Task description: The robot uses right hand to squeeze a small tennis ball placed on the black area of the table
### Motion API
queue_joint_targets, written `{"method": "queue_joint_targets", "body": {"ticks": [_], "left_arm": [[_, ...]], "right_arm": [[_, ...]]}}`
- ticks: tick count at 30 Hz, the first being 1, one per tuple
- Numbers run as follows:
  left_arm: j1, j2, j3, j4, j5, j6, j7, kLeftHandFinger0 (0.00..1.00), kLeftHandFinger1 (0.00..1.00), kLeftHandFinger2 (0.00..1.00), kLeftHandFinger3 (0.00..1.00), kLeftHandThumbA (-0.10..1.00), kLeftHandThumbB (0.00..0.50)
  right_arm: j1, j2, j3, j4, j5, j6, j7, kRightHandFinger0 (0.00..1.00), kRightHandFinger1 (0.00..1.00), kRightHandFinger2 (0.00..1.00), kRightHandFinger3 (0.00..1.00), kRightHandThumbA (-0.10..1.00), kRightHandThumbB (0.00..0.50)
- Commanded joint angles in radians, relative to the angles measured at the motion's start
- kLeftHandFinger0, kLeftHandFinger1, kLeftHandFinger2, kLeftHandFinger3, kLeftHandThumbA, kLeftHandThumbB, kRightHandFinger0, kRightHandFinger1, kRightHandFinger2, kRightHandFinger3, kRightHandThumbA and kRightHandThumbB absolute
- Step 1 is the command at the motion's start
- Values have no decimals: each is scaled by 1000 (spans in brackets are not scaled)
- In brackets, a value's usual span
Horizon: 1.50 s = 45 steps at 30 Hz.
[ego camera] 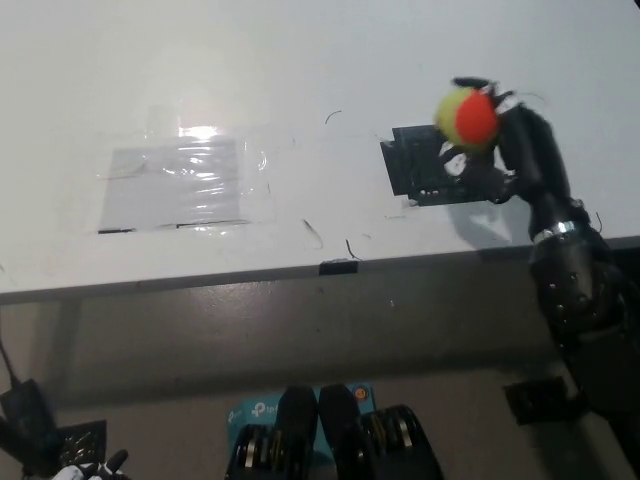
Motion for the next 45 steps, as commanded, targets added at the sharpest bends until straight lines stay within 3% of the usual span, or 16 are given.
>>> {"method": "queue_joint_targets", "body": {"ticks": [1, 8, 12, 14, 16, 17, 19, 20, 21, 22, 23, 24, 32, 40, 41, 45], "left_arm": [[-12, 29, 1, -6, -4, -21, -19, 199, 165, 386, 542, 1000, 500], [-24, 36, -5, -30, 8, -4, -20, 174, 159, 380, 591, 1000, 500], [-37, 35, -2, -18, -2, -4, -21, 175, 157, 404, 628, 1000, 500], [-39, 36, -3, -21, -8, 1, -29, 219, 200, 433, 609, 1000, 500], [-40, 39, -5, -28, -5, 19, -34, 240, 217, 451, 589, 1000, 500], [-40, 40, -3, -33, -5, 26, -35, 239, 218, 448, 599, 1000, 500], [-44, 43, -2, -24, 0, 11, -33, 231, 210, 440, 617, 1000, 500], [-47, 43, -4, -16, 5, 2, -31, 221, 201, 436, 598, 1000, 500], [-49, 44, -4, -17, 8, 4, -31, 219, 200, 435, 593, 1000, 500], [-49, 44, -5, -17, 9, 1, -30, 219, 203, 441, 619, 1000, 500], [-50, 44, -5, -17, 9, 1, -30, 219, 203, 442, 620, 1000, 500], [-50, 40, -1, -18, 3, 6, -29, 215, 195, 425, 573, 1000, 500], [-50, 39, 0, -11, 3, -12, -25, 231, 195, 438, 577, 1000, 500], [-48, 40, 0, -25, 11, 4, -24, 211, 196, 466, 671, 1000, 500], [-51, 37, 0, -17, 12, -1, -19, 207, 177, 436, 616, 1000, 500], [-48, 38, 4, -19, 5, -1, -22, 185, 176, 428, 609, 1000, 500]], "right_arm": [[-70, -42, 76, 54, -135, 68, 92, 0, 289, 654, 314, -100, 0], [-115, -90, 253, 237, -275, 39, 130, 0, 368, 650, 409, -100, 1], [-124, -109, 311, 296, -298, 26, 133, 0, 219, 379, 518, -100, 0], [-136, -116, 351, 341, -345, 46, 126, 45, 243, 399, 722, -100, 0], [-147, -121, 383, 372, -378, 76, 139, 296, 545, 656, 989, -100, 16], [-152, -120, 391, 390, -385, 82, 127, 346, 631, 735, 997, -100, 35], [-161, -115, 394, 421, -387, 78, 94, 523, 873, 985, 1000, -92, 13], [-164, -114, 392, 433, -390, 80, 80, 661, 1000, 1000, 1000, -39, 44], [-166, -113, 392, 436, -391, 82, 77, 751, 1000, 1000, 1000, -9, 17], [-166, -114, 387, 433, -387, 86, 81, 940, 1000, 1000, 1000, 63, 49], [-167, -113, 386, 434, -388, 86, 80, 974, 1000, 1000, 1000, 69, 50], [-156, -116, 364, 404, -366, 85, 87, 1000, 1000, 1000, 1000, 170, 110], [-126, -80, 302, 333, -347, 141, 91, 1000, 1000, 1000, 1000, 453, 418], [-113, -63, 272, 280, -348, 133, 78, 1000, 1000, 1000, 1000, 541, 455], [-114, -63, 267, 267, -348, 136, 79, 1000, 1000, 1000, 1000, 567, 471], [-104, -64, 243, 213, -337, 145, 96, 1000, 1000, 1000, 1000, 591, 490]]}}
